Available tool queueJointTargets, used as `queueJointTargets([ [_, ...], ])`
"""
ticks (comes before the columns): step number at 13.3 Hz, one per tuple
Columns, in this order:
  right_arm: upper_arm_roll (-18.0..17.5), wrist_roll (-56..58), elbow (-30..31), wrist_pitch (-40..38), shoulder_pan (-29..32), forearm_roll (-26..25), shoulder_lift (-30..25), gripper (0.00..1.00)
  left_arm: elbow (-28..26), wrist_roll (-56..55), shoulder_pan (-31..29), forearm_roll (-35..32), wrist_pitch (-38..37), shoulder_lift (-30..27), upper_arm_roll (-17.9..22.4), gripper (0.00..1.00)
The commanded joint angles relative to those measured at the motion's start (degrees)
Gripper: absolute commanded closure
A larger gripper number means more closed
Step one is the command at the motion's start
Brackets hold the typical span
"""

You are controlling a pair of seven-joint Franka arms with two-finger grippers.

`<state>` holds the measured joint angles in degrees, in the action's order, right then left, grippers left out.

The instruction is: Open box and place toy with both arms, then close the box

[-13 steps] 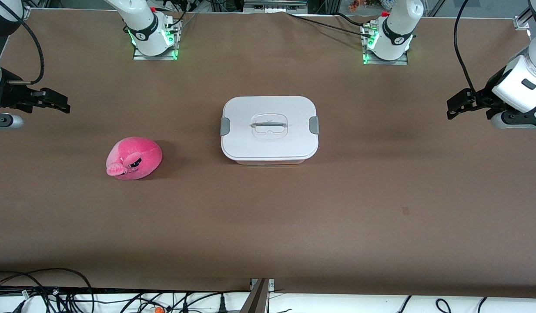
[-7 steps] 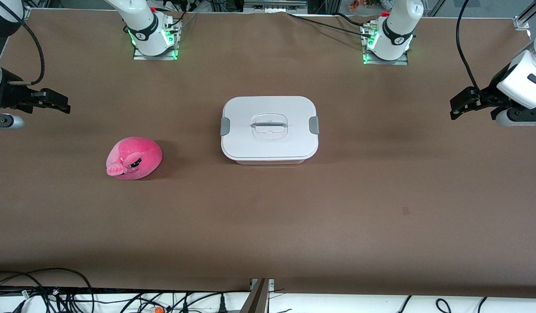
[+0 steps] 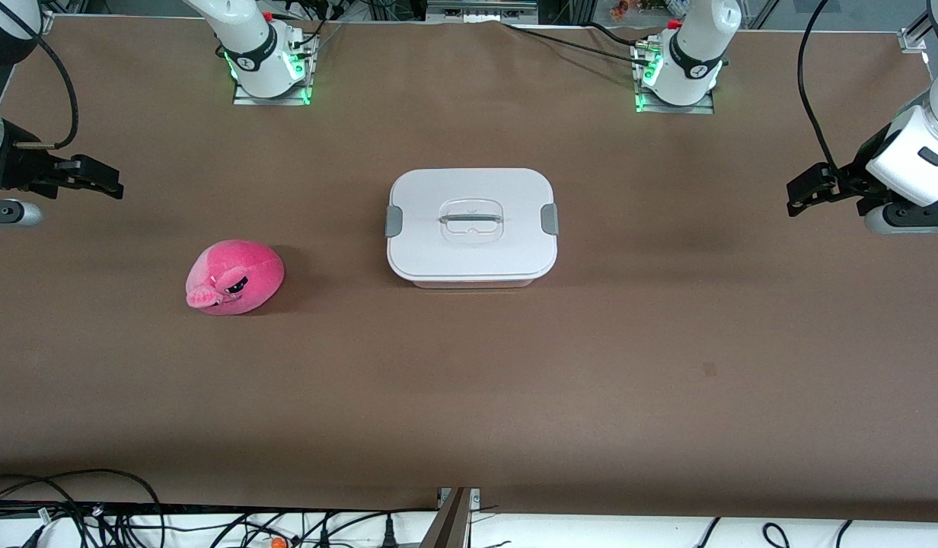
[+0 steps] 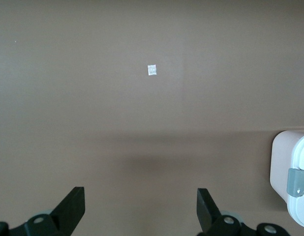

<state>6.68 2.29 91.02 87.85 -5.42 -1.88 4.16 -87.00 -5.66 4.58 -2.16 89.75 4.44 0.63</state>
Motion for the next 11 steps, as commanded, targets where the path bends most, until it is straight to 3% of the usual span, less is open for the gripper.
queueJointTargets([
  [1, -0.2, -0.4, -1.4, -0.9, 0.2, 0.7, 0.6, 0.00, 2.3, 0.7, -0.1, -1.3, -1.7, 0.5, 0.3, 0.00],
  [11, -0.2, -0.8, -1.2, -0.5, 0.2, 0.8, 1.6, 0.00, 2.0, 3.1, -0.3, -1.1, -2.1, 1.7, 0.2, 0.00],
])
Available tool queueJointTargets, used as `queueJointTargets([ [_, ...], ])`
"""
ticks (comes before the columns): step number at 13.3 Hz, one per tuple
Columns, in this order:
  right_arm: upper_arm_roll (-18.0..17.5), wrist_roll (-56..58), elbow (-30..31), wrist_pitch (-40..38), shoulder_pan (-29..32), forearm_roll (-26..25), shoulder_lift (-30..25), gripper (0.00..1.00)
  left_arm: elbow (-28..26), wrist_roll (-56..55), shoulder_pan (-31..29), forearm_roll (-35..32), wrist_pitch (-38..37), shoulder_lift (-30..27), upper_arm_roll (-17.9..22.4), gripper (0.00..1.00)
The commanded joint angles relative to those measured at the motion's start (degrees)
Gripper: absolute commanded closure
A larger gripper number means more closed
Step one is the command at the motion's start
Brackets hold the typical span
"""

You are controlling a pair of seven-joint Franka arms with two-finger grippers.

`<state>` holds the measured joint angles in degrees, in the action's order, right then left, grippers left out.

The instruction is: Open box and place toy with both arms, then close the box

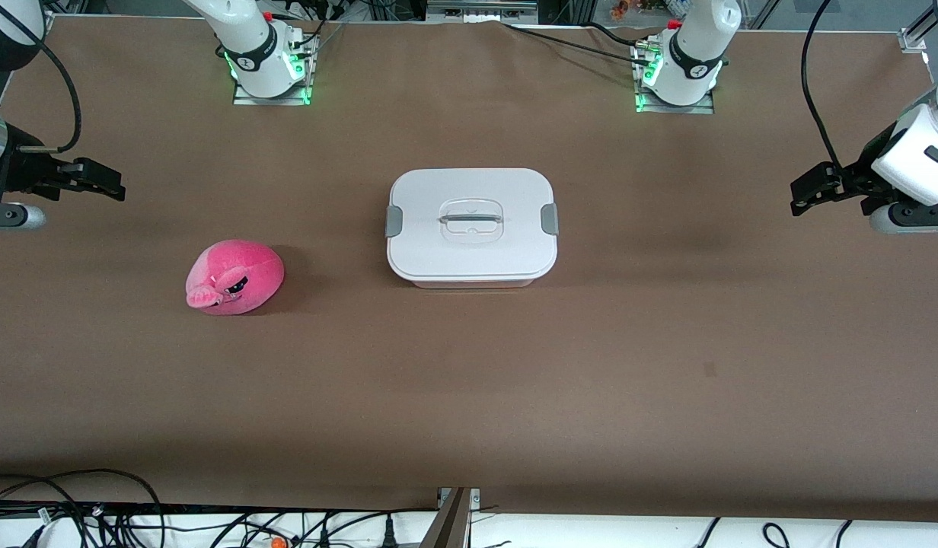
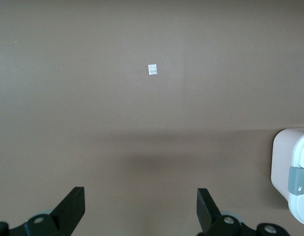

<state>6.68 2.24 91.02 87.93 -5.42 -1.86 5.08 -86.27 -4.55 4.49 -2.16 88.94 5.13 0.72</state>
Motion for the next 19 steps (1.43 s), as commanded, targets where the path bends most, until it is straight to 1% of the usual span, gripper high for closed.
queueJointTargets([
  [1, -0.2, -0.7, -1.2, -0.5, 0.1, 0.8, 0.7, 0.00, 1.5, 2.3, -0.5, -1.1, -2.1, 1.1, 0.2, 0.00],
  [7, -0.2, -0.3, -1.5, -0.5, 0.2, 0.8, 3.0, 0.00, 1.9, 2.1, -0.6, -1.1, -2.1, 0.9, 0.2, 0.00],
  [12, -0.1, 0.0, -1.8, -0.3, 0.2, 0.1, 3.0, 0.00, 1.9, 2.1, -0.5, -1.3, -2.3, 0.9, -0.1, 0.00],
  [14, -0.1, 0.1, -4.0, -0.8, 0.5, 0.6, 3.1, 0.00, 1.9, 1.9, -0.5, -1.3, -2.5, 0.9, 0.0, 0.00],
  [19, -0.1, 0.2, -4.1, -0.6, 0.6, 0.6, 3.2, 0.00, 1.9, 1.9, -0.6, -1.3, -4.0, 0.8, 0.3, 0.00],
])
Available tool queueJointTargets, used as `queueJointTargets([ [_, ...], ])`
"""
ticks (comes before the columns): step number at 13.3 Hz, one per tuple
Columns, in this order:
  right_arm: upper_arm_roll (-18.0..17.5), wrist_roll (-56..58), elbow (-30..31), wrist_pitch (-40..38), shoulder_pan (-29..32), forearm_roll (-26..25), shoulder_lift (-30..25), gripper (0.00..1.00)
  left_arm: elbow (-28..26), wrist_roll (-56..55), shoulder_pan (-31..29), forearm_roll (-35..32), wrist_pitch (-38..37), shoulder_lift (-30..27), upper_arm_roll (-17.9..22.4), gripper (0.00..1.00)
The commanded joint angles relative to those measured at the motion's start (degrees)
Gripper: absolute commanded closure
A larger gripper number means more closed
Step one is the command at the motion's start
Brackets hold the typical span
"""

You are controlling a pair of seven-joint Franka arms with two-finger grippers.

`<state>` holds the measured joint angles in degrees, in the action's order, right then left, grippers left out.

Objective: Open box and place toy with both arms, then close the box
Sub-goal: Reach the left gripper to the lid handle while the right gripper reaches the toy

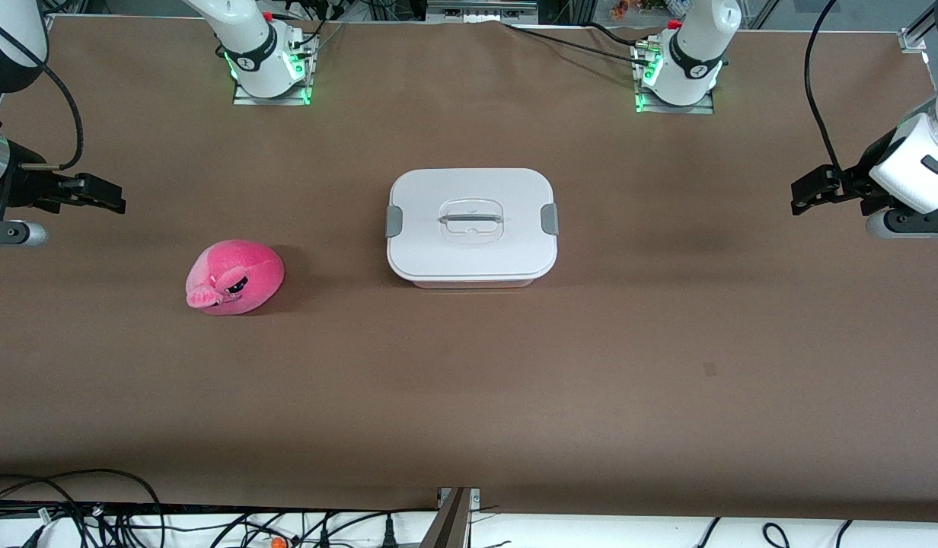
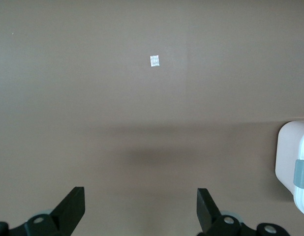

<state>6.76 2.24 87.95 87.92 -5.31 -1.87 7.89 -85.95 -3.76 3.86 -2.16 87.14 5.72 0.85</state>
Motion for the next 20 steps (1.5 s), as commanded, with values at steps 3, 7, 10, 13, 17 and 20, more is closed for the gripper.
queueJointTargets([
  [3, -0.2, 0.1, -1.0, -0.6, 0.4, 0.6, 0.3, 0.00, 1.7, 1.5, -0.7, -1.1, -2.5, 0.1, 0.2, 0.00],
  [7, -0.3, 0.0, -0.5, -1.2, -0.1, 0.8, 0.6, 0.00, 1.7, 1.5, -0.6, -0.6, -2.2, 0.3, 0.1, 0.00],
  [10, -0.6, 0.0, -0.5, -2.8, -0.8, 0.8, 3.4, 0.00, 1.7, 2.7, 0.5, -0.4, -2.5, 2.7, -0.8, 0.00],
  [13, -0.6, 3.0, -0.4, -3.1, -1.4, 0.8, 3.8, 0.00, 1.8, 2.9, 2.8, 2.1, -2.5, 5.5, -4.7, 0.00],
  [17, -0.4, 16.8, -0.9, -2.6, -0.8, 0.9, 7.0, 0.00, 9.4, 2.2, 13.4, 2.2, -1.9, 15.6, -7.2, 0.00],
  [20, -0.4, 16.7, -0.5, -2.1, -1.5, -0.1, 8.0, 0.00, 15.3, 0.6, 21.0, 3.1, 1.8, 22.4, -7.2, 0.00],
])
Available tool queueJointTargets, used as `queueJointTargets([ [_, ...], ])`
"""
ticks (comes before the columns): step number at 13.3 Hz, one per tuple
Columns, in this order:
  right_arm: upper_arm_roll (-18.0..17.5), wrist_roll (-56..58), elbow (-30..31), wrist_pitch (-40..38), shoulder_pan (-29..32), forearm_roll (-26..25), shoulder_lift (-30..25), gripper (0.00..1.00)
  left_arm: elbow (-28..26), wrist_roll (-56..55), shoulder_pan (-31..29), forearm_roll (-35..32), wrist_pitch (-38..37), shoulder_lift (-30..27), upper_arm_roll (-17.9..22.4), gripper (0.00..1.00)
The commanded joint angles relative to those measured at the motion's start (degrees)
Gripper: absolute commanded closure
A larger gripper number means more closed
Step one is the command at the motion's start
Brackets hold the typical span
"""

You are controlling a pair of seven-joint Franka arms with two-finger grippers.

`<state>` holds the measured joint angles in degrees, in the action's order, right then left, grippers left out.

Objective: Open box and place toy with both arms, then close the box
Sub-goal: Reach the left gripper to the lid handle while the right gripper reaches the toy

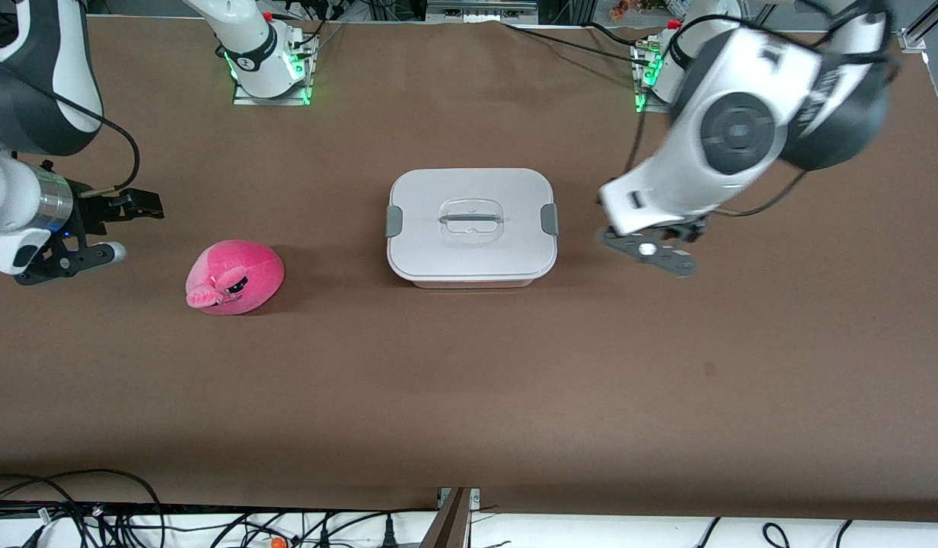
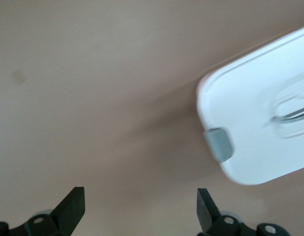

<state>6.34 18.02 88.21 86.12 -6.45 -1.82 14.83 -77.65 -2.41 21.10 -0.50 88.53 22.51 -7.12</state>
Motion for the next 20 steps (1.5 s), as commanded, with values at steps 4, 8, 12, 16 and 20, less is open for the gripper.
queueJointTargets([
  [4, -0.3, 1.7, 4.1, 5.5, -0.3, 0.8, 3.4, 0.00, 7.2, 1.4, 9.6, 1.6, 8.4, 10.5, 0.4, 0.00],
  [8, -1.2, 4.7, 8.5, 9.8, -0.4, 0.8, 3.1, 0.00, 7.1, 5.4, 12.5, 2.6, 11.2, 13.3, 0.2, 0.00],
  [12, -1.2, 7.7, 13.6, 17.4, -0.4, 0.9, 2.6, 0.00, 6.9, 5.7, 15.2, 2.3, 12.9, 14.8, 0.3, 0.00],
  [16, -2.5, 7.8, 18.7, 25.0, -0.5, 0.9, 2.8, 0.00, 7.1, 6.0, 16.8, 2.5, 17.5, 16.5, 0.2, 0.00],
  [20, -3.5, 7.8, 21.2, 30.9, -0.4, 0.9, 3.6, 0.00, 6.9, 15.3, 18.2, 1.9, 17.8, 17.1, 0.3, 0.00],
])
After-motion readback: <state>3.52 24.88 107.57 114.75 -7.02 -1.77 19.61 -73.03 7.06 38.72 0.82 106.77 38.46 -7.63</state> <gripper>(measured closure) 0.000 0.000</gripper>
